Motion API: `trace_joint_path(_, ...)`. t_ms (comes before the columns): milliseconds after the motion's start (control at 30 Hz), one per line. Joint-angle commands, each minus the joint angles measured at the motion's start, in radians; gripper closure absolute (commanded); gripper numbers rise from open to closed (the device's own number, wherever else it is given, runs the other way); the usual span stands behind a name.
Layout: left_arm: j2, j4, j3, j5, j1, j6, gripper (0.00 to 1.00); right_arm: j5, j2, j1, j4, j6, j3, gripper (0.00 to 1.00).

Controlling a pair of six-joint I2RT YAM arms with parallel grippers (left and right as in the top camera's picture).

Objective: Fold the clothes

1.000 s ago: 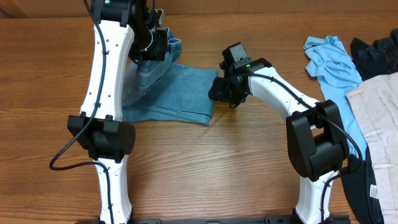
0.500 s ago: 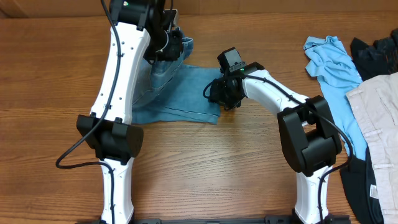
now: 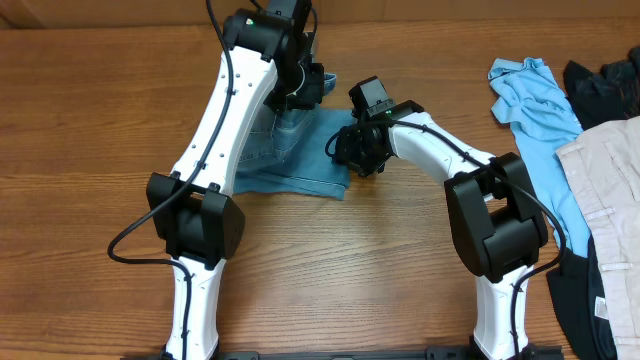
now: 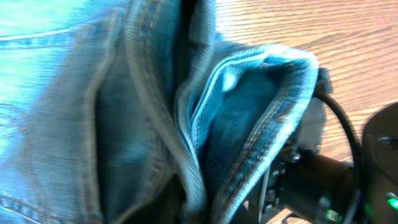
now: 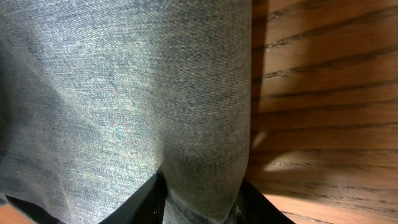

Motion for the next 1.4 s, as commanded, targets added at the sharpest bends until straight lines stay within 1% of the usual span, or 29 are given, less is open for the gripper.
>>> trace_joint_path(0, -0.009, 0.015, 0.002, 0.034, -0.029, -0.021, 0.53, -0.031, 0.063, 0.033, 0.003, 0.005, -0.012, 0.63)
trace_joint_path(67, -0.009, 0.018, 0.002, 0.034, -0.031, -0.021, 0.32, -0.031, 0.063, 0.033, 0.003, 0.005, -0.012, 0.63)
trace_joint_path(100, -0.009, 0.019, 0.002, 0.033, -0.031, -0.021, 0.30, -0.031, 0.063, 0.033, 0.003, 0.005, -0.012, 0.63)
trace_joint_path(267, -0.009, 0.008, 0.002, 0.010, -0.022, -0.005, 0.30, -0.031, 0.063, 0.033, 0.002, 0.004, -0.012, 0.63)
trace_joint_path(467, -0.009, -0.062, 0.002, -0.140, 0.011, 0.002, 0.29, -0.052, 0.048, 0.030, -0.036, 0.006, 0.007, 0.63)
trace_joint_path(567, -0.009, -0.064, 0.002, -0.196, 0.035, 0.002, 0.26, 0.009, -0.014, 0.025, -0.080, 0.004, 0.017, 0.62)
trace_joint_path(600, -0.009, -0.064, 0.001, -0.209, 0.049, 0.003, 0.25, 0.068, -0.051, 0.025, -0.109, 0.005, 0.017, 0.62)
trace_joint_path(667, -0.009, -0.064, 0.001, -0.222, 0.069, 0.018, 0.26, 0.145, -0.106, 0.025, -0.145, 0.017, 0.017, 0.59)
trace_joint_path(733, -0.009, -0.061, -0.009, -0.272, 0.096, 0.019, 0.28, 0.204, -0.184, 0.025, -0.167, 0.033, 0.017, 0.58)
trace_joint_path(833, -0.009, -0.039, -0.056, -0.288, 0.149, 0.028, 0.30, 0.217, -0.261, 0.029, -0.147, 0.017, 0.017, 0.58)
trace_joint_path(900, -0.009, -0.023, -0.095, -0.288, 0.167, 0.028, 0.30, 0.185, -0.277, 0.039, -0.114, -0.048, 0.017, 0.54)
trace_joint_path(1067, -0.009, 0.036, -0.229, -0.288, 0.197, 0.032, 0.30, 0.033, -0.254, 0.068, -0.079, -0.160, 0.016, 0.52)
trace_joint_path(1233, -0.009, 0.092, -0.402, -0.288, 0.224, 0.032, 0.29, 0.032, -0.165, 0.116, -0.068, -0.200, 0.015, 0.52)
trace_joint_path(1300, -0.009, 0.084, -0.459, -0.284, 0.229, 0.032, 0.28, 0.033, -0.111, 0.121, -0.068, -0.200, 0.015, 0.52)
trace_joint_path(1333, -0.009, 0.076, -0.484, -0.280, 0.232, 0.032, 0.26, 0.033, -0.085, 0.121, -0.068, -0.200, 0.015, 0.52)
trace_joint_path(1367, -0.009, 0.053, -0.515, -0.280, 0.233, 0.031, 0.25, 0.034, -0.051, 0.120, -0.068, -0.200, 0.015, 0.52)
